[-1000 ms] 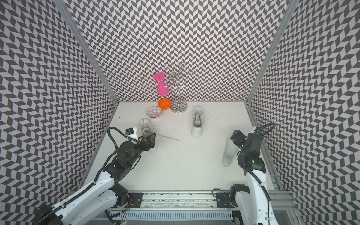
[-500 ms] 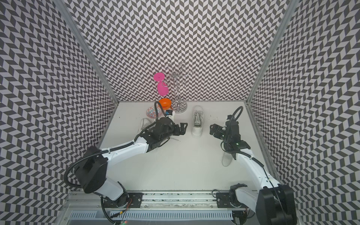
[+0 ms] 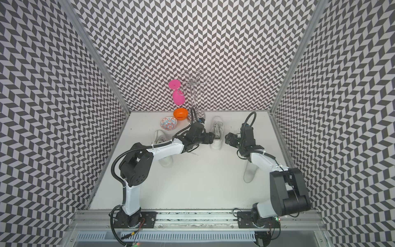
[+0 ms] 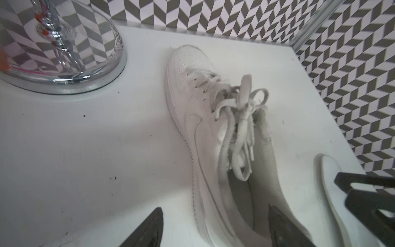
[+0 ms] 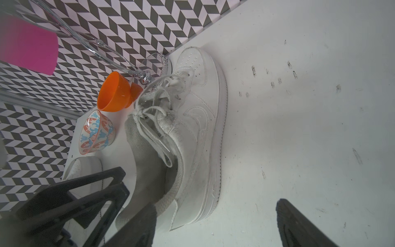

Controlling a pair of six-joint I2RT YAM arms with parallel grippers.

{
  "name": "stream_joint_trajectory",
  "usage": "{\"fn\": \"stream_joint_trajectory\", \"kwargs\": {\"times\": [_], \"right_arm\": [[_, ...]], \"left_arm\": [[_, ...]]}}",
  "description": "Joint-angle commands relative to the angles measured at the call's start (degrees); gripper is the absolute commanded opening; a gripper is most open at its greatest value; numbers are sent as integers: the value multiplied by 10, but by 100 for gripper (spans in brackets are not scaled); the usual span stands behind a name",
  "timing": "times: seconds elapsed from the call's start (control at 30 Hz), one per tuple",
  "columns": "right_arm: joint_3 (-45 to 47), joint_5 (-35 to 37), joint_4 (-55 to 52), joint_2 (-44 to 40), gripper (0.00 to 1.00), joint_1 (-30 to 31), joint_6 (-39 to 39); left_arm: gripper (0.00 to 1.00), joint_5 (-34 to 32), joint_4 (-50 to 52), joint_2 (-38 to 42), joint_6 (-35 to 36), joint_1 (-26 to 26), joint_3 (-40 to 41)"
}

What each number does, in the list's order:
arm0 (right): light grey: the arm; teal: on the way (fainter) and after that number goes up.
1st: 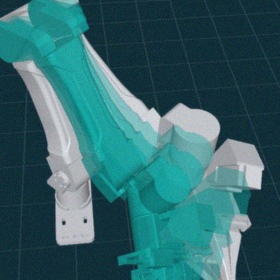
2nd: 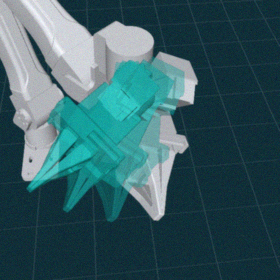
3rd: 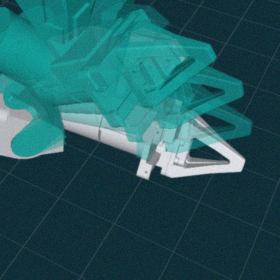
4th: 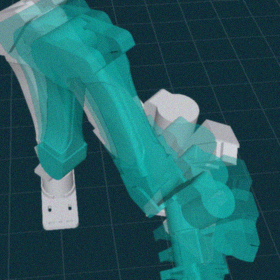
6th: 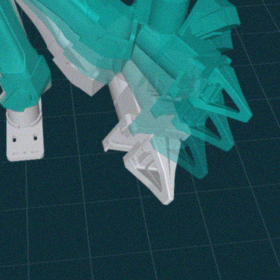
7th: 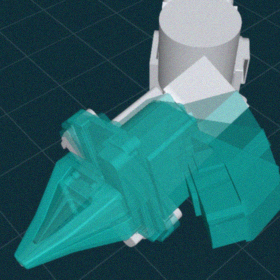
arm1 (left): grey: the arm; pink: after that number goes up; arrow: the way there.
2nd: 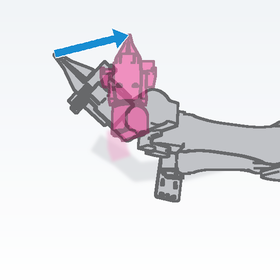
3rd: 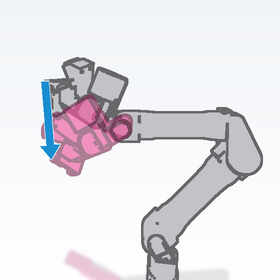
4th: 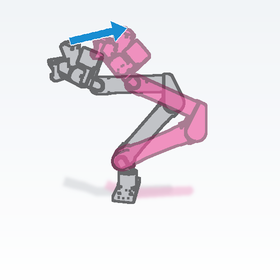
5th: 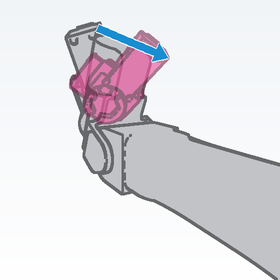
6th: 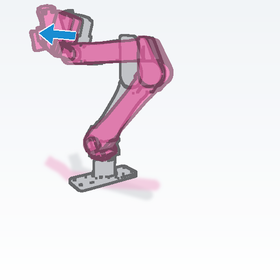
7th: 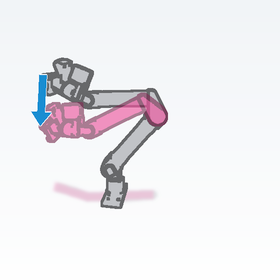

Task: Remove the insole from the shoe
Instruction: Move the shoe to the center of the board.

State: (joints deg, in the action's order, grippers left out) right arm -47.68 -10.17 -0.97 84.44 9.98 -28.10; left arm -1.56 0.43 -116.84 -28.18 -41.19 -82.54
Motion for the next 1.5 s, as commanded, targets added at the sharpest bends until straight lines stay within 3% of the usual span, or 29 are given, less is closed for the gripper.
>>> {"fn": "stream_joint_trajectory", "kwargs": {"times": [0.0, 0.37, 0.77, 0.97, 1.23, 1.47], "right_arm": [[-18, -3, 46, 17, 87, 10, -3], [-69, 5, 56, 106, 84, 32, -12], [-67, 32, 52, 129, 75, 56, -11], [-41, 49, 57, 97, 75, 70, -27], [5, 77, 55, 2, 76, 71, -30], [55, 69, 33, -78, 75, 75, 7]], "left_arm": [[74, 13, 0, -24, -3, 6, -32], [68, 24, 25, -94, 5, 13, -95], [45, 29, 48, -126, 14, 15, -141], [22, 25, 25, -99, 32, 16, -106], [9, -11, -21, 7, 43, 13, 15], [4, -13, -20, 115, 22, 5, 135]]}}
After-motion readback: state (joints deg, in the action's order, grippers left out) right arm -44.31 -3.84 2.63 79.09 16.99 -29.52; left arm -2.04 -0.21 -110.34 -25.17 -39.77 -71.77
